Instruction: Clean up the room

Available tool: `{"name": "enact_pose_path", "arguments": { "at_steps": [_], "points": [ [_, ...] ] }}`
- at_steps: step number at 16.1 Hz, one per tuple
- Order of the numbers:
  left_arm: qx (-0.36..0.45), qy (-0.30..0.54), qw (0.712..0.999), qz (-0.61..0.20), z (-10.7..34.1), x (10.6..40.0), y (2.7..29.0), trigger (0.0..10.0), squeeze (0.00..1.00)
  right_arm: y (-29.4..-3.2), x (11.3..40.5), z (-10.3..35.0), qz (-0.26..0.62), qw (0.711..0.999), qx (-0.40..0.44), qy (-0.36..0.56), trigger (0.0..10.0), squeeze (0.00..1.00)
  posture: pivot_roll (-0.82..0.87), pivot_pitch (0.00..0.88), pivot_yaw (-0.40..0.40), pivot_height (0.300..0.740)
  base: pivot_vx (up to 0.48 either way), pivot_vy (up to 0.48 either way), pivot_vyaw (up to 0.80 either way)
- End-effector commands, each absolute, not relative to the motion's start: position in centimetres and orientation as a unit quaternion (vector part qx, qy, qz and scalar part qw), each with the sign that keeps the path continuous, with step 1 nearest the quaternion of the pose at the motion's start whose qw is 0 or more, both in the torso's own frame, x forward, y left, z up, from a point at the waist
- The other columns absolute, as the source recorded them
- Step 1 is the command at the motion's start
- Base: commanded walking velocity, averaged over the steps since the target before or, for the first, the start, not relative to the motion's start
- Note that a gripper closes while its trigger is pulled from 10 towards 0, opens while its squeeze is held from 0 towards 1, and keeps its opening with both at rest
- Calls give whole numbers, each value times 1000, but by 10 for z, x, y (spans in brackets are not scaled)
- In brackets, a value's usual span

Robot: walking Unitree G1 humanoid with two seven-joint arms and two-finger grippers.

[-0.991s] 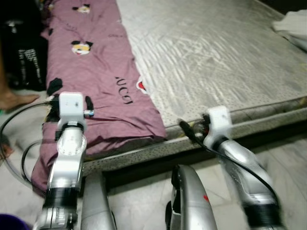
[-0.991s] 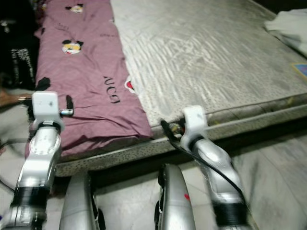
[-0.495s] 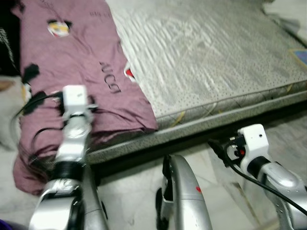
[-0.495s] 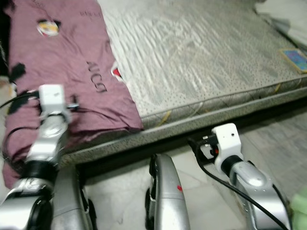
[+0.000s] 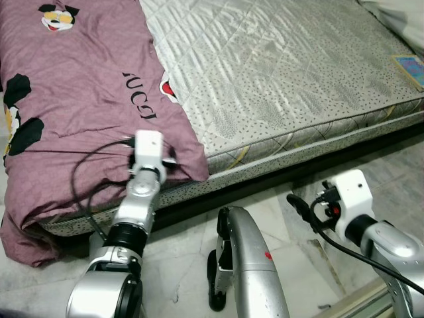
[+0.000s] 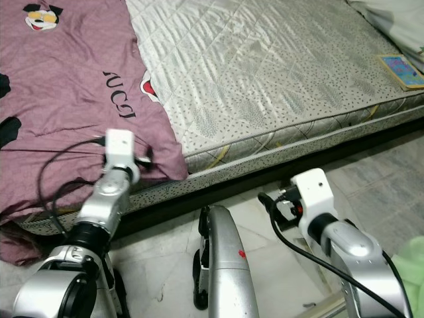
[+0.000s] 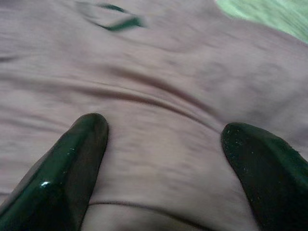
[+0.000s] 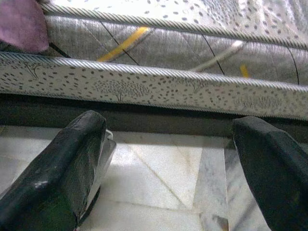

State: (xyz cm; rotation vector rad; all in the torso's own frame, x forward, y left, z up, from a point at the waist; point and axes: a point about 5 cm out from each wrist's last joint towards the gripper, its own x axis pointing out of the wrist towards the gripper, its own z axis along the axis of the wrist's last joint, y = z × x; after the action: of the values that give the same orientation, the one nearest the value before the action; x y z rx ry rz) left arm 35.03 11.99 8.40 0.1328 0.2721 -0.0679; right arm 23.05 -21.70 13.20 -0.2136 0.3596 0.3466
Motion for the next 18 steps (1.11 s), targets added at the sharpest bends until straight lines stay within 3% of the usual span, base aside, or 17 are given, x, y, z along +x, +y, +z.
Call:
{"name": "enact_pose_path", "arguments": {
  "at_steps": [1, 3, 7, 9, 10, 14, 17, 18],
  "points": [
    [75, 188, 974, -97, 62, 338, 102, 10000, 0, -220, 231, 127, 166, 961, -110, 192, 10000, 0, -294, 222, -154, 536, 0, 0, 0],
    [95, 164, 972, -140, 65, 334, 89, 10000, 0, -216, 236, 126, 168, 962, -108, 186, 10000, 0, -283, 206, -146, 536, 0, 0, 0],
    [131, -1, 990, -53, 111, 338, 105, 10000, 0, -201, 252, 127, 175, 968, -91, 156, 10000, 0, -238, 161, -118, 536, 0, 0, 0],
    [136, -28, 989, -55, 120, 334, 104, 10000, 0, -197, 256, 127, 176, 969, -87, 148, 10000, 0, -229, 154, -114, 536, 0, 0, 0],
    [148, -76, 983, -80, 135, 323, 97, 10000, 0, -185, 267, 130, 177, 974, -73, 124, 10000, 0, -192, 123, -93, 536, 0, 0, 0],
    [163, -111, 974, -109, 146, 295, 93, 10000, 0, -157, 286, 135, 181, 980, -31, 79, 10000, 0, -132, 67, -59, 536, 0, 0, 0],
    [145, -117, 982, 14, 152, 280, 132, 10000, 0, -142, 302, 136, 175, 983, 4, 57, 10000, 0, -79, 13, -38, 536, 0, 0, 0],
    [142, -100, 981, 85, 148, 267, 160, 10000, 0, -134, 311, 137, 167, 984, 29, 46, 10000, 0, -48, 0, -29, 536, 0, 0, 0]
  ]
}}
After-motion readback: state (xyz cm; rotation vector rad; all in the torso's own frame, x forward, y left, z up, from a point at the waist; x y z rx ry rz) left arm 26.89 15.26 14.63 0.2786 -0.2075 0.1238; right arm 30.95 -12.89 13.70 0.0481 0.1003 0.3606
